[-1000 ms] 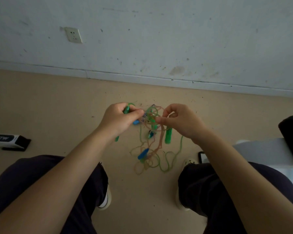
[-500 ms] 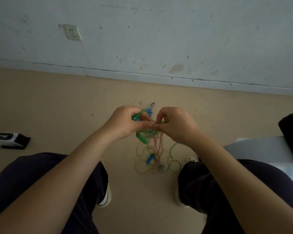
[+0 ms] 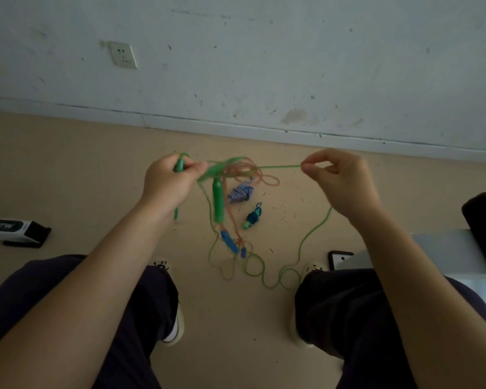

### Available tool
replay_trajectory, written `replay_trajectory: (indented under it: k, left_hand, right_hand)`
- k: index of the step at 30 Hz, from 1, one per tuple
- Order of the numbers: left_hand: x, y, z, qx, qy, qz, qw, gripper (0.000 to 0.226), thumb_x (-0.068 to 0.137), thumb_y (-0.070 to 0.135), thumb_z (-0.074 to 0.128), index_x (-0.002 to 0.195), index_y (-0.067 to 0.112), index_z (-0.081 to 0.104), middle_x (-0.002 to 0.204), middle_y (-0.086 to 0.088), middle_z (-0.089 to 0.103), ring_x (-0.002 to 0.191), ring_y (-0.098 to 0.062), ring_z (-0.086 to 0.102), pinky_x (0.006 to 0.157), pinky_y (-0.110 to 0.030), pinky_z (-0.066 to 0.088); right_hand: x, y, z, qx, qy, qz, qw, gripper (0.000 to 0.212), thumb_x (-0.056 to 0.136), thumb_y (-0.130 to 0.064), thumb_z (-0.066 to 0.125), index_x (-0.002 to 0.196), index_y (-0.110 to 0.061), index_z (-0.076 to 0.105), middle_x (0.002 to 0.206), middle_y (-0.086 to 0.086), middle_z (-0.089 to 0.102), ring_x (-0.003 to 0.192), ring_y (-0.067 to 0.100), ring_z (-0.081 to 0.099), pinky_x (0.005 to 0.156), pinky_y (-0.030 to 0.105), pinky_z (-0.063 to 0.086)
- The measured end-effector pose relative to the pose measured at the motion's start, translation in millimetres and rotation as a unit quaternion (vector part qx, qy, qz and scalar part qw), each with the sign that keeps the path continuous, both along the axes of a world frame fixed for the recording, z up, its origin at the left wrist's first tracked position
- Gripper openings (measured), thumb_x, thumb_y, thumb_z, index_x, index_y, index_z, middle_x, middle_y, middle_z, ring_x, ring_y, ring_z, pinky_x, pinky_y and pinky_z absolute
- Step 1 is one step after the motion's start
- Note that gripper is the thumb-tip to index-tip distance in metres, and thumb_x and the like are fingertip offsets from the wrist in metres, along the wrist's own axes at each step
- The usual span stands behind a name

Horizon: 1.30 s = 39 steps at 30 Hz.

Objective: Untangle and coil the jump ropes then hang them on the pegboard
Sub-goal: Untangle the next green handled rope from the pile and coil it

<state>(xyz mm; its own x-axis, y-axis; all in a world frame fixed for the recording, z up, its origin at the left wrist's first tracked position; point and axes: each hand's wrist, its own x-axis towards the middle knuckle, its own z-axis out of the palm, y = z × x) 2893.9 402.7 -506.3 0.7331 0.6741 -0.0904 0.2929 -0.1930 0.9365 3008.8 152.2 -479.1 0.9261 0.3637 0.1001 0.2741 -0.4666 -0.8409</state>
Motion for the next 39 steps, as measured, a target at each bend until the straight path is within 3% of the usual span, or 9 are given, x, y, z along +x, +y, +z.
replay_trajectory:
  k: [4, 8, 11, 16, 21, 26, 31, 35, 39]
  left_hand:
    - [-1, -4, 4, -0.113, -0.048, -0.065, 0.990, 0.012, 0.096, 0.019, 0.065, 0.091, 0.008, 0.064, 0.089, -0.005, 0.075, 0.043, -0.008, 0.037, 0.048, -0.025, 0.039]
    - [-1, -16, 0, -0.106, -0.026, -0.166, 0.980, 0.011, 0.097, 0.021, 0.063, 0.095, 0.011, 0.067, 0.101, -0.001, 0.077, 0.042, -0.004, 0.039, 0.048, -0.026, 0.042]
    - [2, -21, -6, -0.117, -0.021, -0.178, 0.977, 0.012, 0.096, 0.024, 0.064, 0.096, 0.012, 0.069, 0.101, -0.003, 0.077, 0.042, -0.004, 0.040, 0.045, -0.023, 0.042]
    - [2, -21, -10, -0.147, -0.053, -0.160, 0.975, 0.017, 0.095, 0.021, 0.066, 0.079, 0.023, 0.072, 0.084, -0.001, 0.075, 0.040, -0.006, 0.039, 0.042, -0.022, 0.039]
    - [1, -15, -12, -0.199, -0.053, -0.108, 0.973, 0.012, 0.094, 0.021, 0.067, 0.084, 0.020, 0.073, 0.069, 0.003, 0.066, 0.040, -0.006, 0.039, 0.041, -0.022, 0.036]
    - [-2, -25, -13, -0.025, 0.033, -0.153, 0.987, 0.021, 0.088, 0.042, 0.072, 0.083, 0.021, 0.074, 0.064, 0.010, 0.070, 0.041, 0.000, 0.045, 0.044, -0.019, 0.041]
    - [1, -25, -7, 0.112, 0.032, -0.194, 0.974, 0.035, 0.077, 0.056, 0.076, 0.108, 0.040, 0.069, 0.110, 0.031, 0.059, 0.099, 0.007, 0.055, 0.077, -0.021, 0.047]
    - [1, -34, -12, 0.041, 0.041, -0.311, 0.949, 0.018, 0.078, 0.038, 0.082, 0.092, 0.041, 0.071, 0.076, 0.034, 0.067, 0.066, 0.015, 0.060, 0.054, -0.007, 0.041]
    - [4, -32, -13, 0.026, 0.029, -0.253, 0.967, 0.009, 0.078, 0.031, 0.084, 0.081, 0.026, 0.076, 0.070, 0.020, 0.072, 0.062, 0.009, 0.063, 0.056, -0.002, 0.040]
  right_hand:
    - [0, 1, -3, -0.024, 0.042, 0.012, 0.999, 0.008, 0.094, -0.020, 0.062, 0.087, -0.022, 0.066, 0.052, -0.011, 0.054, 0.043, 0.003, 0.046, 0.046, 0.015, 0.041]
    - [-13, 14, -4, 0.053, 0.210, 0.077, 0.973, 0.011, 0.091, 0.003, 0.053, 0.092, -0.008, 0.055, 0.080, 0.012, 0.069, 0.064, 0.022, 0.062, 0.068, 0.035, 0.056]
    - [-22, 22, -10, 0.034, 0.255, 0.132, 0.957, 0.014, 0.089, -0.003, 0.060, 0.101, -0.008, 0.053, 0.085, 0.015, 0.071, 0.058, 0.015, 0.058, 0.058, 0.029, 0.051]
    - [-23, 25, -20, -0.092, 0.146, 0.157, 0.972, 0.028, 0.078, -0.037, 0.080, 0.086, -0.018, 0.061, 0.044, -0.011, 0.052, 0.037, 0.001, 0.037, 0.045, 0.019, 0.031]
    - [-8, 15, -14, -0.077, 0.083, 0.058, 0.992, 0.017, 0.081, -0.042, 0.075, 0.078, -0.026, 0.068, 0.060, 0.004, 0.064, 0.052, 0.014, 0.045, 0.052, 0.025, 0.037]
    - [-10, 18, -20, -0.096, 0.012, 0.026, 0.995, 0.010, 0.089, -0.030, 0.070, 0.081, -0.023, 0.071, 0.052, -0.008, 0.052, 0.037, 0.003, 0.037, 0.039, 0.014, 0.029]
    - [-28, 29, -22, -0.108, -0.084, 0.127, 0.982, 0.004, 0.092, -0.016, 0.066, 0.092, -0.015, 0.070, 0.063, -0.006, 0.061, 0.058, 0.013, 0.060, 0.054, 0.025, 0.047]
    - [-36, 37, -20, -0.079, -0.121, 0.199, 0.969, 0.009, 0.088, -0.008, 0.068, 0.093, -0.013, 0.074, 0.079, -0.010, 0.064, 0.072, 0.008, 0.059, 0.066, 0.018, 0.046]
    - [-31, 35, -19, -0.036, -0.092, 0.153, 0.983, 0.008, 0.084, -0.009, 0.074, 0.089, -0.014, 0.077, 0.077, -0.003, 0.056, 0.067, 0.003, 0.047, 0.064, 0.011, 0.037]
